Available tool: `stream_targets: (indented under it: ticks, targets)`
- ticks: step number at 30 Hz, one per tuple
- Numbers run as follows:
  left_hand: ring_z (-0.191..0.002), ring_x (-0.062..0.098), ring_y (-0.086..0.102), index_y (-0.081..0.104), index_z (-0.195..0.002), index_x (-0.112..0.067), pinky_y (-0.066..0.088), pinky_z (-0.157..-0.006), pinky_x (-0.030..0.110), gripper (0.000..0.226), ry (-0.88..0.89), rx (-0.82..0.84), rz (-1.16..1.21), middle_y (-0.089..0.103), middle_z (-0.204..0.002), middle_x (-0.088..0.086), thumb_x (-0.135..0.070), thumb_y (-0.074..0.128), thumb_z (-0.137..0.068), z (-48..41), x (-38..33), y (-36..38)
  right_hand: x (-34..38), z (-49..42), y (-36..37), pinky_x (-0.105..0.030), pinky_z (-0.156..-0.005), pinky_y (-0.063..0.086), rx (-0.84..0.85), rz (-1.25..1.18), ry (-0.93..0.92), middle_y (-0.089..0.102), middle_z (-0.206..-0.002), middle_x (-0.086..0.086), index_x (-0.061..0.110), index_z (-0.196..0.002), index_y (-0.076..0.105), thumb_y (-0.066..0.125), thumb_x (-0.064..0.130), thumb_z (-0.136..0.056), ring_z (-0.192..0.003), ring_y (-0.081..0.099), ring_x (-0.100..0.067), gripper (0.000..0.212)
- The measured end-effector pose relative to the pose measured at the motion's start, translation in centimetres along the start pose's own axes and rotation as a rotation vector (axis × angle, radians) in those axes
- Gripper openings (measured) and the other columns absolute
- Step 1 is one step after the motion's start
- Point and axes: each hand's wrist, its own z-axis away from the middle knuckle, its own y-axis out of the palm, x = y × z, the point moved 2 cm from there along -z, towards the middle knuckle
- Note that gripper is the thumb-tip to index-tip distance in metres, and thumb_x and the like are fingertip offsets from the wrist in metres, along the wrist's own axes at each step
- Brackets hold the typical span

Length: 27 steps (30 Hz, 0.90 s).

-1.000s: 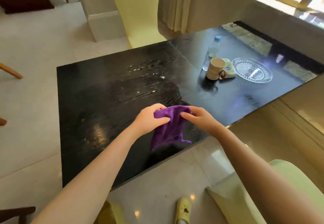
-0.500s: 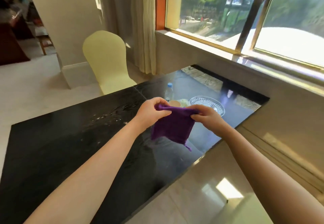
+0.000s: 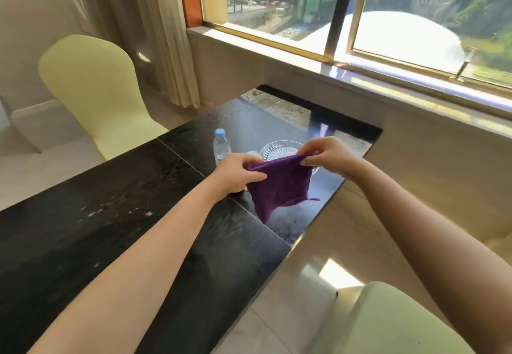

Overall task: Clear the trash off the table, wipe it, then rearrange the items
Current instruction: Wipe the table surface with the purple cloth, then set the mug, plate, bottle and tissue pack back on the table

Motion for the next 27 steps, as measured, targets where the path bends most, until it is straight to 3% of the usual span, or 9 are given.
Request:
stream_targets:
  ticks: [2, 4, 7, 11, 13, 17, 20, 24, 27]
  targets:
    - [-0.082, 0.022, 0.064, 0.070, -0.101, -0.013, 0.056, -0.075, 0.038, 0.021, -0.019, 0.033, -0.058, 0.071, -0.095, 0.013, -0.013, 0.069, -0.080, -2.2, 0.5, 0.5, -1.5, -1.4, -0.5, -0.029, -0.080, 0.056, -0.009, 0.013, 0.057, 0.068, -0.080, -0.003, 0.010, -0.088, 0.072, 0.068, 0.000, -0.079, -0.076, 0.064, -0.016, 0.014]
    - [-0.077, 0.020, 0.062, 0.070, -0.095, -0.012, 0.053, -0.069, 0.033, 0.017, -0.012, 0.031, -0.123, 0.071, -0.091, 0.012, -0.015, 0.069, -0.079, -4.2, 1.4, 1.5, -3.3, -2.4, -0.5, -0.031, -0.080, 0.056, -0.034, 0.063, 0.102, 0.069, -0.080, -0.004, 0.010, -0.088, 0.073, 0.069, 0.001, -0.078, -0.076, 0.064, -0.018, 0.014]
    - [-0.078, 0.016, 0.061, 0.070, -0.091, -0.014, 0.051, -0.074, 0.030, 0.013, -0.024, 0.023, -0.186, 0.069, -0.084, 0.002, -0.015, 0.068, -0.078, -6.3, 3.3, 3.9, -6.3, -3.7, 0.0, -0.032, -0.077, 0.054, -0.060, 0.129, 0.179, 0.069, -0.078, -0.003, 0.010, -0.089, 0.074, 0.071, 0.004, -0.076, -0.073, 0.062, -0.017, 0.014]
    - [-0.084, 0.015, 0.063, 0.072, -0.093, -0.013, 0.047, -0.078, 0.029, 0.015, -0.079, 0.016, -0.145, 0.072, -0.091, 0.001, -0.018, 0.069, -0.079, -7.9, 6.3, 8.3, -10.4, -5.0, 0.1, -0.022, -0.067, 0.048, -0.045, 0.150, 0.293, 0.066, -0.073, 0.001, 0.009, -0.092, 0.075, 0.072, 0.004, -0.075, -0.061, 0.055, -0.007, 0.018]
    - [-0.084, 0.013, 0.063, 0.072, -0.094, -0.014, 0.046, -0.077, 0.026, 0.016, -0.126, 0.010, -0.108, 0.072, -0.090, -0.001, -0.018, 0.069, -0.079, -9.0, 7.7, 10.0, -12.2, -6.1, 0.0, -0.027, -0.070, 0.048, -0.010, 0.146, 0.325, 0.067, -0.078, -0.004, 0.010, -0.090, 0.075, 0.071, 0.003, -0.075, -0.066, 0.056, -0.013, 0.017]
    - [-0.086, 0.020, 0.066, 0.071, -0.089, -0.014, 0.054, -0.078, 0.033, 0.012, -0.395, 0.043, 0.129, 0.071, -0.090, 0.006, -0.009, 0.070, -0.077, -11.2, 11.5, 13.8, -16.5, -9.2, 1.2, -0.031, -0.069, 0.051, 0.218, 0.211, 0.402, 0.064, -0.076, -0.005, 0.010, -0.090, 0.074, 0.066, 0.002, -0.077, -0.068, 0.055, -0.016, 0.018]
    - [-0.088, 0.027, 0.066, 0.066, -0.088, -0.010, 0.058, -0.076, 0.040, 0.012, -0.632, 0.047, 0.361, 0.067, -0.095, 0.015, -0.001, 0.066, -0.080, -12.3, 14.2, 16.6, -19.8, -11.9, 3.2, -0.019, -0.059, 0.048, 0.303, 0.270, 0.425, 0.062, -0.073, -0.004, 0.006, -0.098, 0.073, 0.066, 0.003, -0.077, -0.059, 0.053, -0.011, 0.022]
    - [-0.086, 0.023, 0.062, 0.064, -0.097, -0.010, 0.055, -0.066, 0.032, 0.013, -0.810, -0.076, 0.406, 0.064, -0.094, 0.012, -0.004, 0.062, -0.085, -13.9, 17.4, 17.1, -22.4, -14.7, 6.4, -0.025, -0.079, 0.046, 0.334, 0.351, 0.340, 0.073, -0.098, -0.009, 0.012, -0.099, 0.074, 0.067, 0.011, -0.077, -0.094, 0.064, -0.023, 0.024]
    - [-0.085, 0.020, 0.064, 0.066, -0.099, -0.012, 0.057, -0.074, 0.034, 0.016, -0.820, -0.153, 0.282, 0.066, -0.093, 0.008, -0.007, 0.063, -0.085, -14.9, 19.4, 15.9, -23.5, -16.5, 8.4, -0.030, -0.086, 0.048, 0.329, 0.321, 0.288, 0.071, -0.105, -0.007, 0.014, -0.099, 0.072, 0.065, 0.016, -0.078, -0.103, 0.061, -0.024, 0.022]
